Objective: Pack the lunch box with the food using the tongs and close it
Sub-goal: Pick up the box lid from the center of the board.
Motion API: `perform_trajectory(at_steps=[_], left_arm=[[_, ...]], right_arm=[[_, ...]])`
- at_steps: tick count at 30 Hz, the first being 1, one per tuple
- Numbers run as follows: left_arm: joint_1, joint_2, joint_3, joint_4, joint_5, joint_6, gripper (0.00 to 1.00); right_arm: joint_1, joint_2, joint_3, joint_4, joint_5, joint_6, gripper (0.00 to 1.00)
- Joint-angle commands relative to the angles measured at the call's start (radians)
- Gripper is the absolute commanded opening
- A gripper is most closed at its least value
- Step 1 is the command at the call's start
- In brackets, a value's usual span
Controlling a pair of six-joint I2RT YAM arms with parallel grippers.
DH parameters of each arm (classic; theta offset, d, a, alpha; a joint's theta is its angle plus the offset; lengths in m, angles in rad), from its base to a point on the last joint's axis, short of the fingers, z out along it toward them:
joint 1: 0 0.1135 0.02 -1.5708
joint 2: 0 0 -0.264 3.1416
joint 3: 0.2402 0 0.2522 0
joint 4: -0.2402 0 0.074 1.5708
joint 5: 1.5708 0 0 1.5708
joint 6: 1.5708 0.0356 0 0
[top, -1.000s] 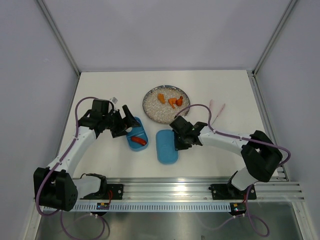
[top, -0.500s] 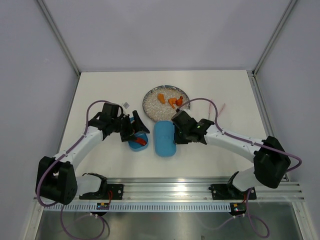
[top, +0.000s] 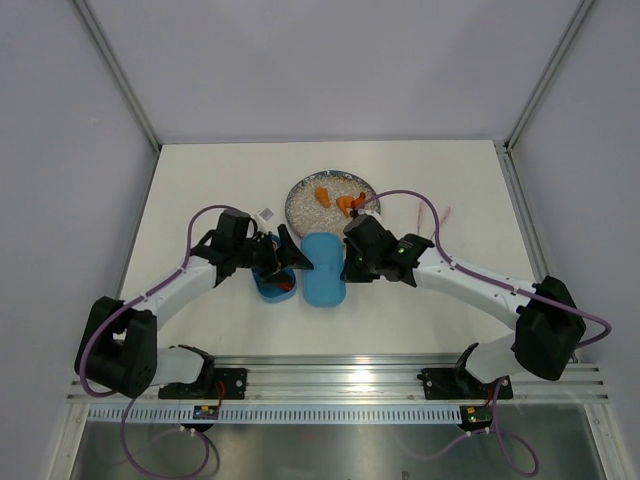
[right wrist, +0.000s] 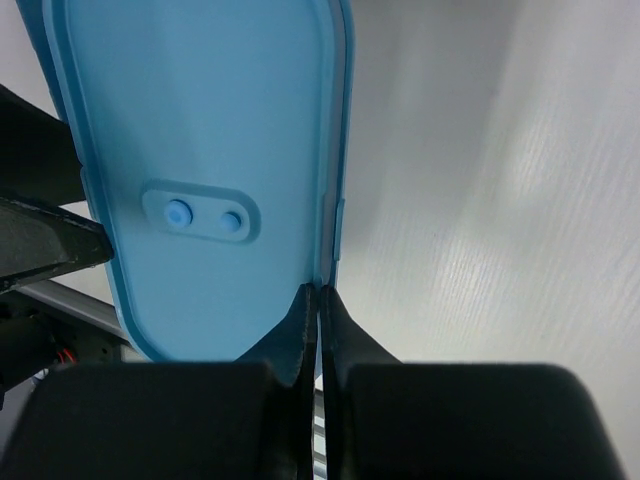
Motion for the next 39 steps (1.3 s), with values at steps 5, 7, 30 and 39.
perform_trajectory(at_steps=[5,7,30,39], left_arm=[[-0.016,0.022,-0.003,0.157,0.058,-0.050,0.81],[-0.021,0.024,-0.003,0.171,0.058,-0.058,0.77],[-0.024,-0.088,0.166,-0.194,-0.125,0.050,0.00],[-0.024,-0.116,0.440,-0.697,-0.555,0.195,0.00]], right_arm=[[0.004,-0.037,0.060,0.053,-0.035,0.013,0.00],[0.004,-0.033,0.060,0.054,-0.043,0.015,0.00],[0.004,0.070,0.095,0.064,-0.096,0.038,0.67],[-0.021,-0.030,0.079,-0.019,0.063,0.033,0.86]])
